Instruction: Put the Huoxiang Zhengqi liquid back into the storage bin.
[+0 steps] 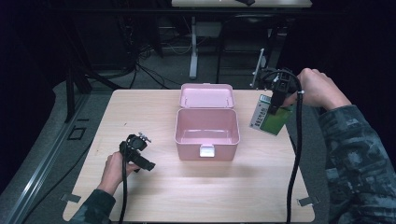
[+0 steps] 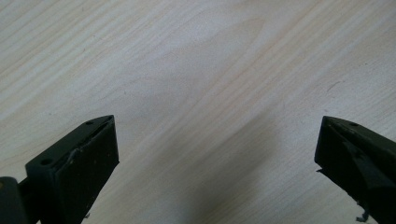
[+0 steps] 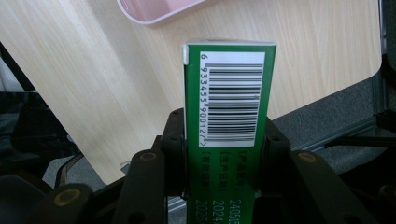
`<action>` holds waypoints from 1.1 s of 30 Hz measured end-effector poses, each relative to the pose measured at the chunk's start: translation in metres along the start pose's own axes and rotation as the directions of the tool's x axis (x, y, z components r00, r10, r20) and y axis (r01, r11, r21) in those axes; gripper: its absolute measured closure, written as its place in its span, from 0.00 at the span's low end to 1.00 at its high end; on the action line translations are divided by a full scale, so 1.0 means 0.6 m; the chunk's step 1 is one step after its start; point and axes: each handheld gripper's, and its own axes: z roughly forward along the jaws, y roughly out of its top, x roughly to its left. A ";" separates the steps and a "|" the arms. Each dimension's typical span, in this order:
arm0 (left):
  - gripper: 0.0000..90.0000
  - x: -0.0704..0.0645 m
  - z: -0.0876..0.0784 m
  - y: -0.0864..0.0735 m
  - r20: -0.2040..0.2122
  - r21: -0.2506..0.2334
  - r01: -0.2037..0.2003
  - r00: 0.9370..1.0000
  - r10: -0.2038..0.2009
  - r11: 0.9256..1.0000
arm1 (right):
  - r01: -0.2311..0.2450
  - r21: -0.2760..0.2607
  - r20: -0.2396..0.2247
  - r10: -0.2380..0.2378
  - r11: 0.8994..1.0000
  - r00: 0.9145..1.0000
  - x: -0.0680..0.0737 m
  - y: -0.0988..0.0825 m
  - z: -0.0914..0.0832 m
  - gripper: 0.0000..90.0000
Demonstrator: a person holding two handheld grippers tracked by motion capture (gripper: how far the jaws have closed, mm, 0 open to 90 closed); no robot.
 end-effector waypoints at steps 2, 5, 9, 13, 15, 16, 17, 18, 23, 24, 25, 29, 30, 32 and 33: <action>0.00 -0.001 0.000 0.000 0.000 -0.001 0.000 1.000 0.000 1.000 | 0.007 0.001 0.003 -0.007 1.000 1.000 0.002 0.005 -0.003 0.70; 0.00 -0.001 0.000 0.000 0.000 -0.001 -0.001 1.000 0.001 1.000 | 0.021 -0.005 0.008 -0.021 1.000 1.000 0.004 0.013 -0.006 0.70; 0.00 -0.001 0.000 0.000 0.007 0.002 0.001 1.000 -0.001 1.000 | 0.032 -0.012 0.009 -0.032 0.999 0.999 0.009 0.022 -0.011 0.70; 0.00 -0.002 0.002 0.001 0.010 0.004 -0.001 1.000 0.001 1.000 | 0.048 -0.023 0.012 -0.048 0.999 0.999 0.011 0.032 -0.015 0.70; 0.00 -0.001 0.002 0.001 0.010 0.004 0.000 1.000 0.000 1.000 | 0.056 -0.026 0.013 -0.056 0.998 0.998 0.011 0.038 -0.018 0.70; 0.00 -0.001 0.002 0.001 0.008 0.003 0.001 1.000 -0.001 1.000 | 0.059 -0.027 0.014 -0.059 0.998 0.998 0.012 0.041 -0.019 0.70; 0.00 -0.001 0.002 0.001 0.008 0.003 0.001 1.000 -0.001 1.000 | 0.061 -0.027 0.015 -0.060 0.998 0.998 0.013 0.044 -0.020 0.70; 0.00 -0.001 0.002 0.001 0.007 0.004 0.000 1.000 0.000 1.000 | 0.065 -0.028 0.017 -0.064 0.998 0.998 0.014 0.048 -0.021 0.70; 0.00 -0.001 0.002 0.001 0.008 0.002 -0.001 1.000 0.001 1.000 | 0.090 -0.034 0.019 -0.089 0.995 0.996 0.022 0.066 -0.026 0.70; 0.00 -0.001 0.002 0.001 0.009 0.003 -0.002 1.000 0.002 1.000 | 0.096 -0.037 0.021 -0.095 0.995 0.995 0.023 0.070 -0.027 0.70; 0.00 -0.001 0.002 0.001 0.008 0.006 -0.002 1.000 0.002 1.000 | 0.102 -0.037 0.022 -0.101 0.994 0.995 0.024 0.074 -0.028 0.70; 0.00 -0.002 0.002 0.001 0.008 0.003 -0.004 1.000 0.004 1.000 | 0.122 -0.044 0.021 -0.121 0.992 0.992 0.030 0.092 -0.031 0.70; 0.00 -0.001 0.002 0.001 0.009 0.004 -0.002 1.000 0.002 1.000 | 0.126 -0.046 0.020 -0.125 0.991 0.992 0.031 0.097 -0.032 0.70; 0.00 -0.001 0.001 0.001 0.009 0.005 -0.004 1.000 0.004 1.000 | 0.138 -0.047 0.020 -0.137 0.989 0.990 0.034 0.106 -0.032 0.70; 0.00 0.001 0.001 0.001 0.007 0.003 -0.002 1.000 0.002 1.000 | 0.144 -0.049 0.021 -0.143 0.988 0.989 0.036 0.110 -0.033 0.70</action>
